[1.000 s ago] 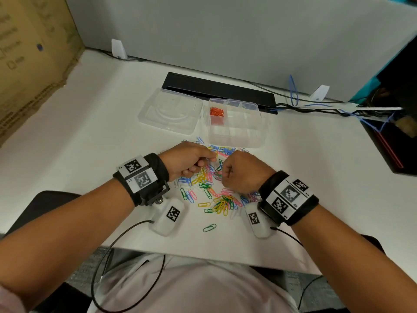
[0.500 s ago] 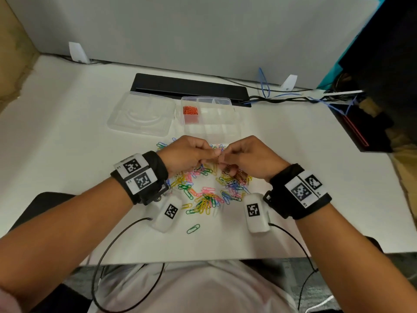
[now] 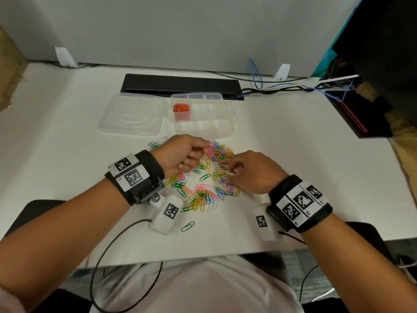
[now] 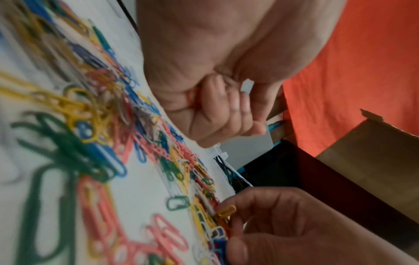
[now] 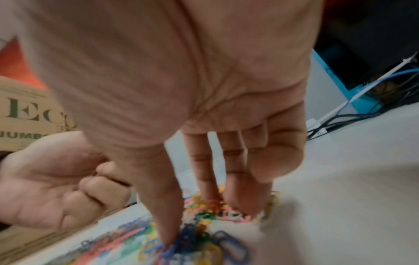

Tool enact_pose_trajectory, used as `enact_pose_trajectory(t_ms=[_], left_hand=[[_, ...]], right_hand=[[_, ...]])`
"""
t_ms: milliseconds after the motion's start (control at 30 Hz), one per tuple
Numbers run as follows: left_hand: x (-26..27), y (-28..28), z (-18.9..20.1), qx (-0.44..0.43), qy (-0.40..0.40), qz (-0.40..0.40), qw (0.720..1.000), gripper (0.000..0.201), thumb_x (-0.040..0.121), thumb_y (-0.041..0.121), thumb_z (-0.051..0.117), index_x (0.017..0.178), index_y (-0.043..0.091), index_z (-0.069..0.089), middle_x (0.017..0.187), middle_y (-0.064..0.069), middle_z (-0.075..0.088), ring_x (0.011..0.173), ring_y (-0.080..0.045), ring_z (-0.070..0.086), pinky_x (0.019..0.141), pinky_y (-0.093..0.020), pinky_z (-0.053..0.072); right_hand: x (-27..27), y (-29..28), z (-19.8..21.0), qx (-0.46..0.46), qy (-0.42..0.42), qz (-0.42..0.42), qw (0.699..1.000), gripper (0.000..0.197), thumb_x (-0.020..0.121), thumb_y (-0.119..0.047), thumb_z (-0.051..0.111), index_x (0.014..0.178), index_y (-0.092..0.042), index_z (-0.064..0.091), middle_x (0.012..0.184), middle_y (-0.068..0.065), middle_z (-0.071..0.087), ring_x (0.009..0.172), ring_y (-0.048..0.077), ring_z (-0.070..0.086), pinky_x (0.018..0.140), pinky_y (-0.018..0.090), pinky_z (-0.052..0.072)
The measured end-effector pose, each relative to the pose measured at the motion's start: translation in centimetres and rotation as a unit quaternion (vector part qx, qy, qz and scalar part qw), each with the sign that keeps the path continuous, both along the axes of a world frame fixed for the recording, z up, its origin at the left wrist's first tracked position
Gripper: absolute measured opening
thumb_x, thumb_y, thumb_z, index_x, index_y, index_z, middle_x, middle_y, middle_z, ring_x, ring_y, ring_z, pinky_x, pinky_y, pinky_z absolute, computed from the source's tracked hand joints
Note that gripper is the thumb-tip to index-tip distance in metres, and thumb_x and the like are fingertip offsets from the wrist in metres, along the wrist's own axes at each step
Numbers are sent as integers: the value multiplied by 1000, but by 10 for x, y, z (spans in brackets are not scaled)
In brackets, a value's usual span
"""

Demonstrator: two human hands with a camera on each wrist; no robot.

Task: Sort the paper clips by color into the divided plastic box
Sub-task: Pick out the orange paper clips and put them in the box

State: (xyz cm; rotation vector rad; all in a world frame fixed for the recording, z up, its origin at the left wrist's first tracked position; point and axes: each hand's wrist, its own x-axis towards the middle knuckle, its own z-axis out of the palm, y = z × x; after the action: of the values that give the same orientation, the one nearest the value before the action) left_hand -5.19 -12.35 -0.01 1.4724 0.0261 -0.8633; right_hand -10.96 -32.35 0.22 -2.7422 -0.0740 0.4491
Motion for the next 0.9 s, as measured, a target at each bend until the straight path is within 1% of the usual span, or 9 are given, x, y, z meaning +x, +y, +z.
enact_pose_trajectory(t_ms=[133, 267, 367, 467, 567, 633, 733, 833, 900], left_hand=[[2, 1, 11, 25, -42, 6, 999, 26, 103, 26, 45, 79, 16, 50, 52, 7, 28, 39, -6, 18, 34, -15, 10], [10, 16, 21, 29, -64, 31, 997, 24, 104, 24, 42, 82, 16, 49, 49, 8, 26, 37, -5, 18, 32, -13, 11], [18, 34, 23, 26, -75, 50, 996, 22, 103, 21, 42, 83, 16, 50, 51, 8, 25, 39, -6, 16, 33, -14, 11], [25, 49, 20, 22, -82, 68, 994, 20, 102, 20, 44, 85, 15, 51, 54, 6, 25, 40, -6, 16, 33, -15, 12], [28, 55, 18, 29, -83, 75, 993, 19, 102, 21, 45, 85, 15, 53, 55, 5, 25, 40, -7, 16, 33, -15, 13], [28, 54, 17, 36, -86, 72, 993, 20, 102, 20, 45, 84, 15, 53, 54, 5, 25, 40, -7, 16, 33, -16, 12], [25, 52, 16, 40, -92, 57, 993, 21, 102, 20, 45, 84, 14, 53, 51, 6, 27, 39, -7, 18, 33, -16, 12], [21, 49, 15, 41, -94, 38, 994, 22, 103, 25, 46, 85, 14, 54, 50, 7, 28, 39, -6, 20, 35, -15, 13], [18, 47, 14, 41, -94, 28, 994, 23, 102, 26, 47, 86, 13, 55, 51, 6, 29, 40, -6, 21, 36, -16, 13]], right_hand=[[-11, 15, 3, 13, -74, 41, 996, 19, 83, -34, 70, 101, -26, 69, 86, -10, 57, 82, 16, 56, 71, 31, 45], [-22, 40, -1, 50, 2, 182, 982, 26, 82, -34, 74, 108, -33, 72, 84, -14, 56, 79, 7, 53, 74, 28, 45], [-13, 39, 3, 13, -4, 170, 985, 32, 81, -30, 74, 112, -36, 70, 82, -18, 48, 82, 7, 50, 76, 28, 44], [-9, 38, 12, 28, -11, 168, 985, 34, 79, -28, 77, 112, -36, 70, 94, -13, 54, 81, 5, 49, 77, 26, 44], [-12, 42, 13, 26, 25, 208, 977, 31, 81, -28, 76, 111, -32, 71, 88, -16, 50, 81, 4, 47, 73, 19, 40], [-12, 43, 10, -1, 26, 211, 977, 28, 83, -29, 75, 111, -30, 71, 88, -17, 51, 84, 5, 48, 74, 22, 42], [-4, 45, 8, 14, -7, 173, 985, 17, 83, -22, 72, 99, -25, 76, 83, -14, 59, 80, 7, 54, 75, 28, 46], [-1, 54, 8, 2, 26, 183, 983, 7, 82, -16, 70, 83, -21, 75, 59, -16, 59, 66, 6, 57, 72, 28, 52], [1, 57, 7, -2, 47, 184, 982, 11, 81, -13, 68, 72, -18, 71, 51, -14, 60, 60, 7, 60, 71, 33, 56]])
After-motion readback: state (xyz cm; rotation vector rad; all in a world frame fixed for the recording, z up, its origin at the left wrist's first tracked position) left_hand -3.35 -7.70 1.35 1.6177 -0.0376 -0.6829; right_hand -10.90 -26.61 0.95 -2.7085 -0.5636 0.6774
